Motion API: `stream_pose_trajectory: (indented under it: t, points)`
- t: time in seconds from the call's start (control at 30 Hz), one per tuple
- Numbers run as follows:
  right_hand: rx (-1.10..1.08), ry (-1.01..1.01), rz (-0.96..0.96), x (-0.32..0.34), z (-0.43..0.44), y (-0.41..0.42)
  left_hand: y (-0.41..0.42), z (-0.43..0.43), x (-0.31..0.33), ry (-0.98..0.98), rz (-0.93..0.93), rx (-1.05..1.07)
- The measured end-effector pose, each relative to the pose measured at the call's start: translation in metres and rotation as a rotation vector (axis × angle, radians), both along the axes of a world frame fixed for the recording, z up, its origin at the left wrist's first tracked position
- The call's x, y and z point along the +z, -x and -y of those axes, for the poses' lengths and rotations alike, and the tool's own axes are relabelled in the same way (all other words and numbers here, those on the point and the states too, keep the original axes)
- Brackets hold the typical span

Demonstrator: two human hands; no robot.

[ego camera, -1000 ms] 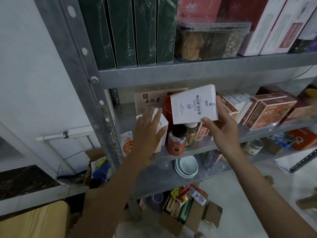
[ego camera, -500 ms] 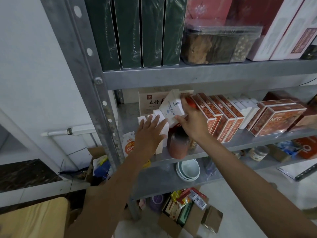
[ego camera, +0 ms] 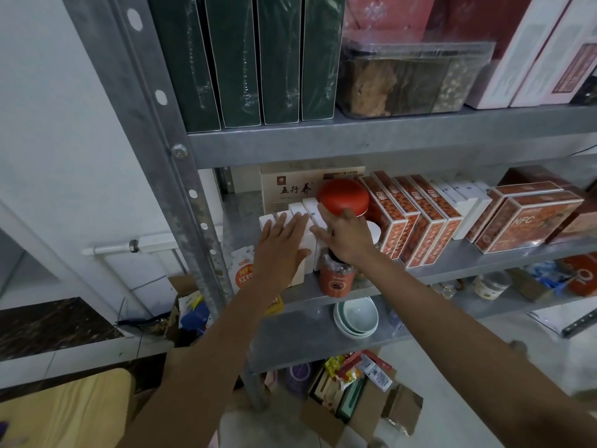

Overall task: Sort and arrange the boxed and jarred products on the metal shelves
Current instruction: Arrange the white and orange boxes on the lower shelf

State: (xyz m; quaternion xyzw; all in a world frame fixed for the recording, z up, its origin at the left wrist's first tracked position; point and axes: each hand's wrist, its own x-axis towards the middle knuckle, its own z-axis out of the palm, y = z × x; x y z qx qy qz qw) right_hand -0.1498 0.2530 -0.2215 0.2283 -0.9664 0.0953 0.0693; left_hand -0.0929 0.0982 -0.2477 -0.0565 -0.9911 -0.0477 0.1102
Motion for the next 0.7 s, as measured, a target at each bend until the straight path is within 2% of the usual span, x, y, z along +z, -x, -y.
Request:
stream_pose_trajectory:
  t: [0.1, 0.33, 0.53, 0.7]
  points:
    - [0.000, -0.099, -0.034, -0.0083, -0.0023, -0.0025, 0.0005, -0.0014, -0.0015, 0.006, -0.011, -0.007]
    - [0.045, -0.094, 0.005, -0.0109, -0.0034, -0.0012, 0.0022, 0.0001, -0.0031, 0.053, -0.008, -0.011]
    - [-0.006, 0.007, -0.248, -0.0105, -0.0018, -0.0070, 0.0025, 0.0016, -0.0040, 0.071, 0.024, -0.015]
    - [0.037, 0.026, -0.269, -0.0087, -0.0031, -0.0067, 0.0024, 0.0037, 0.0017, 0.070, 0.089, -0.030]
